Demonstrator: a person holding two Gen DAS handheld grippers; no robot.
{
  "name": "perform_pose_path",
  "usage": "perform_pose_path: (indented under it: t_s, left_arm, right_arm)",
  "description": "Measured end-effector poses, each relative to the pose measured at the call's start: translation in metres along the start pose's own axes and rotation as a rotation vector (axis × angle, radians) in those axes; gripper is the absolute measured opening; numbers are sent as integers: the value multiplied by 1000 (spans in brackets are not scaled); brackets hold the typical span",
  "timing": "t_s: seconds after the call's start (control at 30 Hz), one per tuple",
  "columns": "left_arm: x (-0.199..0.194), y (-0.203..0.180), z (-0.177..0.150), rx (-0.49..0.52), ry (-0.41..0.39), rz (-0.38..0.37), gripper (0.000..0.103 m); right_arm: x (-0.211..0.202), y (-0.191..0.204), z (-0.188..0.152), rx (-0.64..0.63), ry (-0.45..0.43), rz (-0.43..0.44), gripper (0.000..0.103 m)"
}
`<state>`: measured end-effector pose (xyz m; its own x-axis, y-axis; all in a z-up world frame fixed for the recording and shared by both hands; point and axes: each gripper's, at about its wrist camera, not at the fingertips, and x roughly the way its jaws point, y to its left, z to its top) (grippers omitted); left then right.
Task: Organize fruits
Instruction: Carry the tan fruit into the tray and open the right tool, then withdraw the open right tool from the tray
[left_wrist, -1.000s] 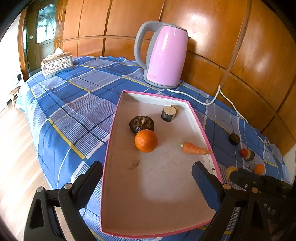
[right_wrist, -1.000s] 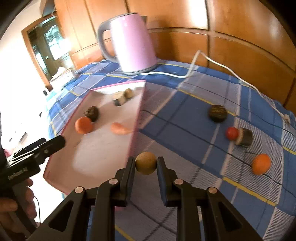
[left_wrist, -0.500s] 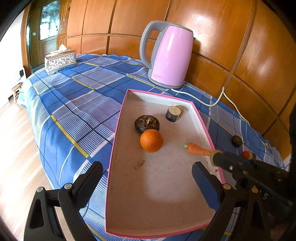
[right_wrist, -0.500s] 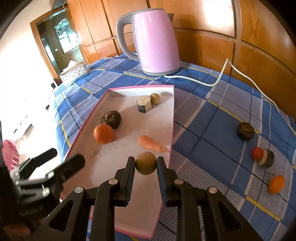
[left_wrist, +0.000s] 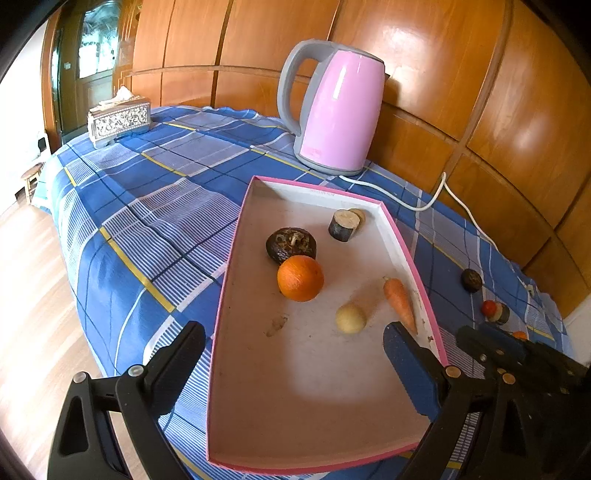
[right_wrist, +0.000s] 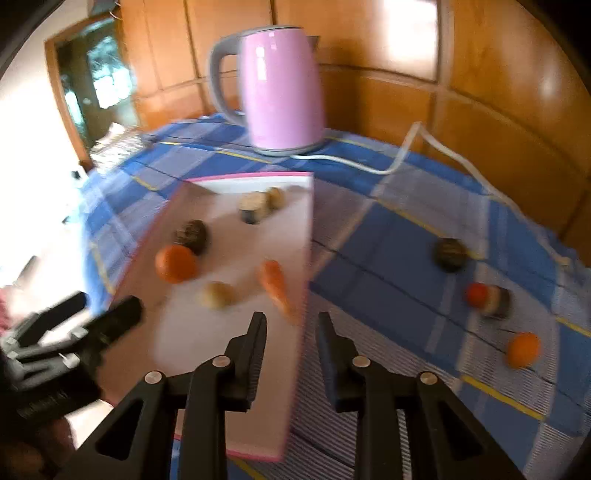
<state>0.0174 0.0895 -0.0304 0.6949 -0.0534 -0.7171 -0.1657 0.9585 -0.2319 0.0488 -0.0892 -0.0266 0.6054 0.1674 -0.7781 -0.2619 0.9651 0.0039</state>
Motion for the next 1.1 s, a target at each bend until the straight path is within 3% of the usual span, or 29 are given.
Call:
perform_pose_path:
  t_s: [0.43, 1.1]
  left_arm:
    - [-8, -19, -5, 57, -7, 3, 98]
    - [-18, -50, -10, 151, -22, 1, 98]
  right_arm:
    - [-37, -16, -19, -15, -89, -206, 30]
    - [-62, -30, -32, -26, -164, -283, 31]
